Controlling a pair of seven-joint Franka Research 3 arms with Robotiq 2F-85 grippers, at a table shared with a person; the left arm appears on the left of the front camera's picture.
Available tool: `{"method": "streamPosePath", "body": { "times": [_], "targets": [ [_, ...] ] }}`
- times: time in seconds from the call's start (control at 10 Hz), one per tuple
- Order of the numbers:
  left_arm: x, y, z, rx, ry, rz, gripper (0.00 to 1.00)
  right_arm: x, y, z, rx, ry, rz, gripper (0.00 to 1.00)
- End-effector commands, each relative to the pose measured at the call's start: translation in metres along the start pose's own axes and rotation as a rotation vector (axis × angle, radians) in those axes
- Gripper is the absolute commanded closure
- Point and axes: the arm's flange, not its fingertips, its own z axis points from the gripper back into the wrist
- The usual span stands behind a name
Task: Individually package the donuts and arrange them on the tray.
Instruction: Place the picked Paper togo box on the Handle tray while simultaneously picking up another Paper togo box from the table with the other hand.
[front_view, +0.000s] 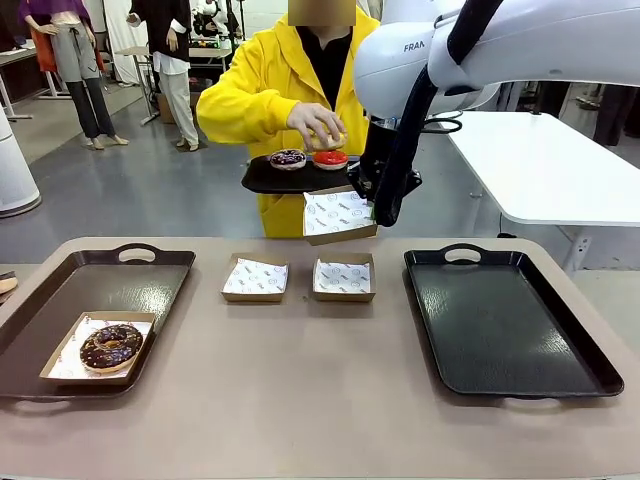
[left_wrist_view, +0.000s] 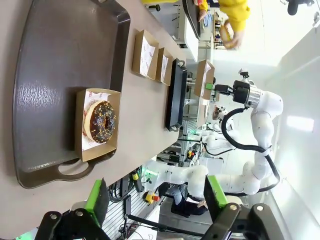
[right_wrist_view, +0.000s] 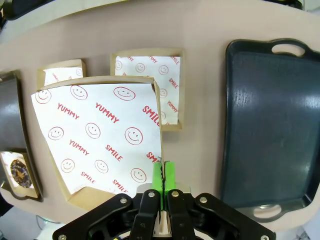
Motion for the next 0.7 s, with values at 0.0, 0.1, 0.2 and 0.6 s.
{"method": "streamPosePath", "body": {
  "times": [0.0, 0.1, 0.2, 0.6],
  "targets": [
    [-0.0003, -0.0013, 0.0017, -0.015, -0.004, 0.003, 0.00, -0.0005, -0.0003, 0.0015, 0.006, -0.006, -0.003, 1.00],
    [-0.0003, -0.0013, 0.0017, -0.015, -0.004, 0.003, 0.00, -0.0005, -0.0003, 0.0015, 0.006, -0.006, -0.003, 1.00],
    [-0.0003, -0.0013, 0.0017, -0.015, -0.004, 0.003, 0.00, -0.0005, -0.0003, 0.0015, 0.006, -0.006, -0.003, 1.00],
    [-0.0003, -0.0013, 0.0017, -0.015, -0.004, 0.003, 0.00, -0.0005, -0.0003, 0.0015, 0.006, -0.006, -0.003, 1.00]
  ]
}}
